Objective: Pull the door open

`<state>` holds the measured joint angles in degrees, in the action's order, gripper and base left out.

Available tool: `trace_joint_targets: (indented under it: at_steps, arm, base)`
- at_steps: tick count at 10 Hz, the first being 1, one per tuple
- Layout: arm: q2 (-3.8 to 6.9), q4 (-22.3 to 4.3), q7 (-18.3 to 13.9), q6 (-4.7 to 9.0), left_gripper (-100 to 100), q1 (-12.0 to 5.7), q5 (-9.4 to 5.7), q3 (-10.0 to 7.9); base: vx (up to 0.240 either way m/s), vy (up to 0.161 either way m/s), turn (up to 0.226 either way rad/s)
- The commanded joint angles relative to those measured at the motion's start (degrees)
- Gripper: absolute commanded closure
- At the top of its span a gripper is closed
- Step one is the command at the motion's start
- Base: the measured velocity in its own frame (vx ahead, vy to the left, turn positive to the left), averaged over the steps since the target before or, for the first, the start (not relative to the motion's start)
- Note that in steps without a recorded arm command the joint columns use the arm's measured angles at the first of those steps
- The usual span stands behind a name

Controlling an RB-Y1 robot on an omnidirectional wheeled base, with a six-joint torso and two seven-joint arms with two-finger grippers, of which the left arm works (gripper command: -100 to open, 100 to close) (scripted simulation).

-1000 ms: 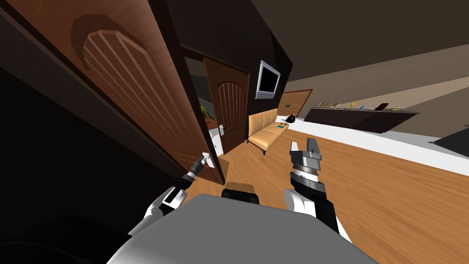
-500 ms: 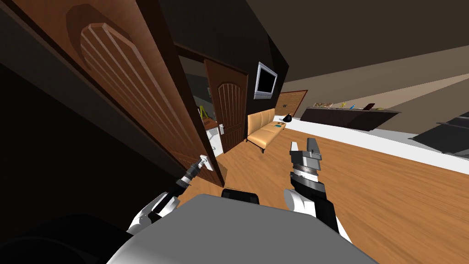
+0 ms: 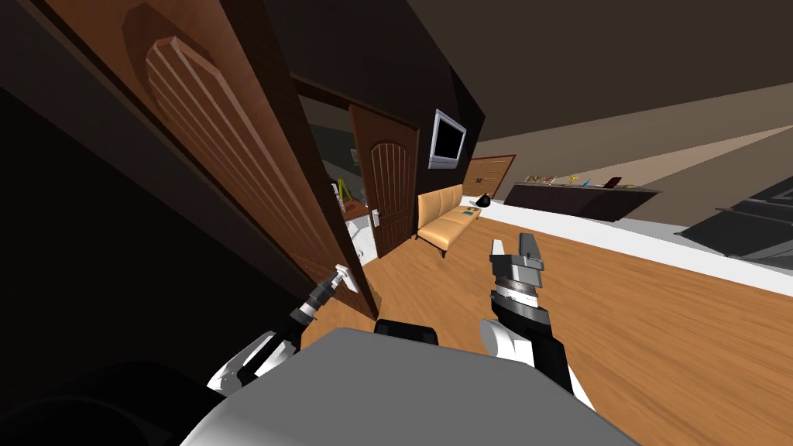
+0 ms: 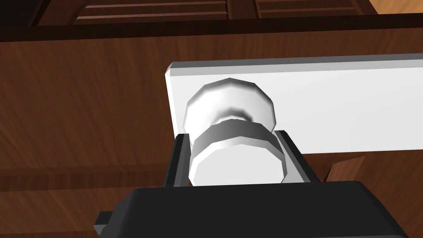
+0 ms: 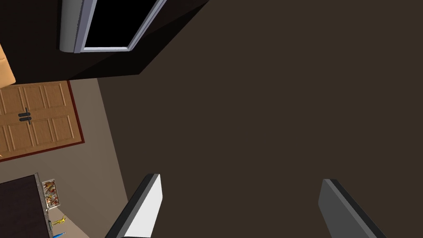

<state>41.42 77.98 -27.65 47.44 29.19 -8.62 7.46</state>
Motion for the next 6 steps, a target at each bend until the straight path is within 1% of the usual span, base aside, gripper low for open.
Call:
trace_joint_targets:
  at_steps: [1,2,5,6]
  arm:
    - [0.12,-1.3,-0.2,2.39,100,0.22,0.24,0.23]
    - [0.24,-1.9,-0.3,3.58,100,0.48,0.36,0.3]
    - [0.71,-4.5,-0.6,8.1,100,1.5,0.82,0.6]
    - [0.71,-4.5,-0.6,8.28,100,1.5,0.82,0.6]
  base:
    - [0.024,-0.01,-0.019]
    - [0.026,-0.015,-0.017]
    - [0.033,-0.01,-0.028]
    - [0.021,-0.008,-0.011]
